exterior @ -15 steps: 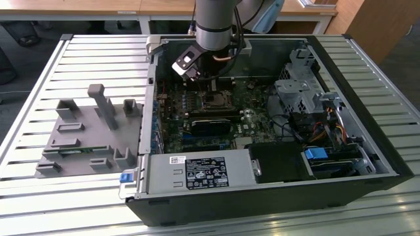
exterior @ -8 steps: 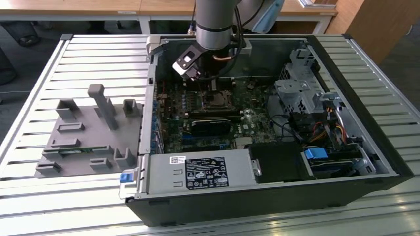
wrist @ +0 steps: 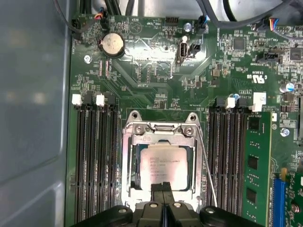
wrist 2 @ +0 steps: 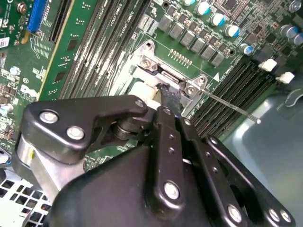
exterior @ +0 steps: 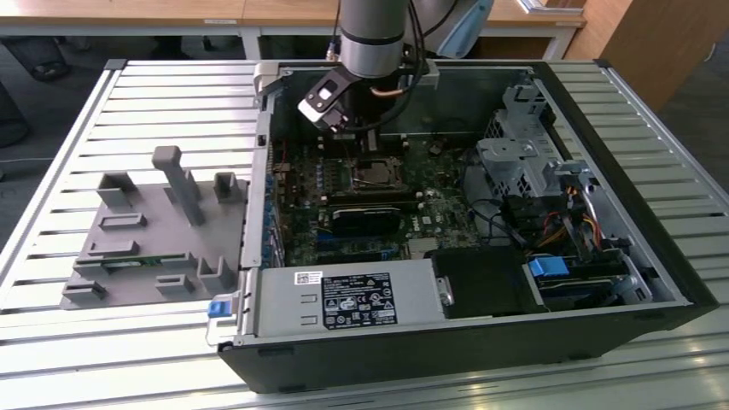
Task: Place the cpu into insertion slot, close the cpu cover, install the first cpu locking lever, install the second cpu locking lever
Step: 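Close the cpu cover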
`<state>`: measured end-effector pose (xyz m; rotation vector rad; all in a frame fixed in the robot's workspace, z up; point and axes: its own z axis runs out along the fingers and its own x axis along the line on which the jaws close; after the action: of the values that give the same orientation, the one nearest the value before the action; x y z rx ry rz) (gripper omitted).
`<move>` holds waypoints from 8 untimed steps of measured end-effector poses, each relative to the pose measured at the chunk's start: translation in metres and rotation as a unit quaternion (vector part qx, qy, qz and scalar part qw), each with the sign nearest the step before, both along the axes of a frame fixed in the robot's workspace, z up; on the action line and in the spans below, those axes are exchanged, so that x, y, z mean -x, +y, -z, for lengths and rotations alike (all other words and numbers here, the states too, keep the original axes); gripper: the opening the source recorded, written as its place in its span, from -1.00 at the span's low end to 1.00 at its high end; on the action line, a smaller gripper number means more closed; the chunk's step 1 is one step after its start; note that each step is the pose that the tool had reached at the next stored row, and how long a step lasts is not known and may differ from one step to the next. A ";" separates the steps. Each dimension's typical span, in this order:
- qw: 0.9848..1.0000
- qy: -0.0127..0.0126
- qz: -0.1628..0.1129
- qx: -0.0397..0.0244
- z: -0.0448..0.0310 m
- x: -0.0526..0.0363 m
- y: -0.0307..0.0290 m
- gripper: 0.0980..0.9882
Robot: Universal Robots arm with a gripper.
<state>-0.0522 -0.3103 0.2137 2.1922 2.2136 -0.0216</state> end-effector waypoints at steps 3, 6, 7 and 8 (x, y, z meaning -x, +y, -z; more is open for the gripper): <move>1.000 0.000 0.000 0.000 0.0000 -0.0019 0.0000 -0.98; 1.000 0.000 0.000 0.000 0.0001 -0.0046 0.0000 -0.98; 1.000 0.000 0.000 0.000 0.0001 -0.0058 0.0000 -0.98; 1.000 0.000 0.000 0.000 0.0001 -0.0072 0.0000 -0.98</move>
<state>-0.0450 -0.3103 0.2136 2.1925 2.2136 -0.0225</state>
